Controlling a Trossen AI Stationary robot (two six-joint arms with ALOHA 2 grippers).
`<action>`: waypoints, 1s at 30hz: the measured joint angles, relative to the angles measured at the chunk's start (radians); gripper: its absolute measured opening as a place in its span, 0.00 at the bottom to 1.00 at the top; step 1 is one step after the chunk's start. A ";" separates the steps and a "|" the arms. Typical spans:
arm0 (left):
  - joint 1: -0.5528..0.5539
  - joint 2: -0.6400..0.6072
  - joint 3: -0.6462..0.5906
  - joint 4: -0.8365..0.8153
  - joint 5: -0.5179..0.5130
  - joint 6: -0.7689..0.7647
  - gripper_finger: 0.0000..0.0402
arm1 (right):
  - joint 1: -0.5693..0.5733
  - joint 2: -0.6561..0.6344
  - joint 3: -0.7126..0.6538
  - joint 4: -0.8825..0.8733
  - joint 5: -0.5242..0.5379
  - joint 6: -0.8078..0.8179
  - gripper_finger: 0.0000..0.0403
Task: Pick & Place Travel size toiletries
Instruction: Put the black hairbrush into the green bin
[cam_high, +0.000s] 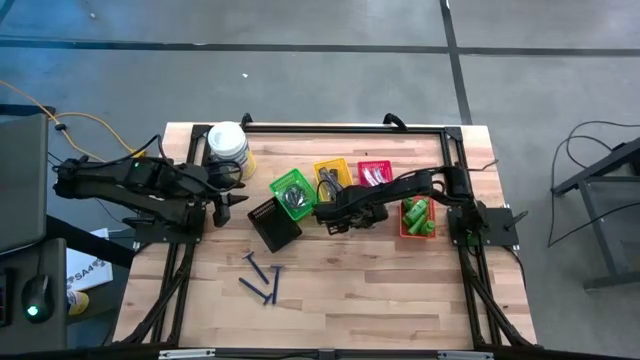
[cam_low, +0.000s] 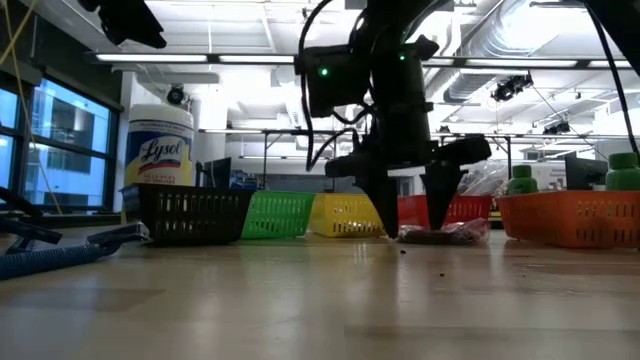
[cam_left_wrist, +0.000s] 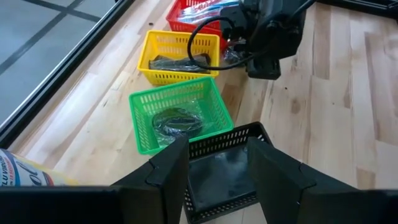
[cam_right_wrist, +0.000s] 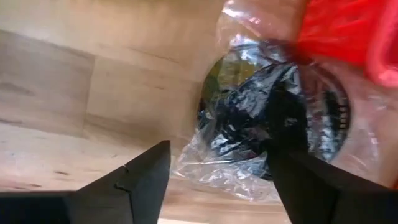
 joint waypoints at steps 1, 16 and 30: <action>0.000 0.000 0.000 0.000 0.000 0.000 0.40 | -0.001 0.002 0.000 0.005 -0.009 -0.004 0.63; 0.000 0.000 0.000 -0.003 0.000 0.000 0.40 | -0.001 0.013 0.002 0.031 -0.080 -0.072 0.20; 0.000 0.001 0.000 -0.003 0.004 0.000 0.40 | 0.006 0.002 0.036 0.070 -0.165 -0.139 0.01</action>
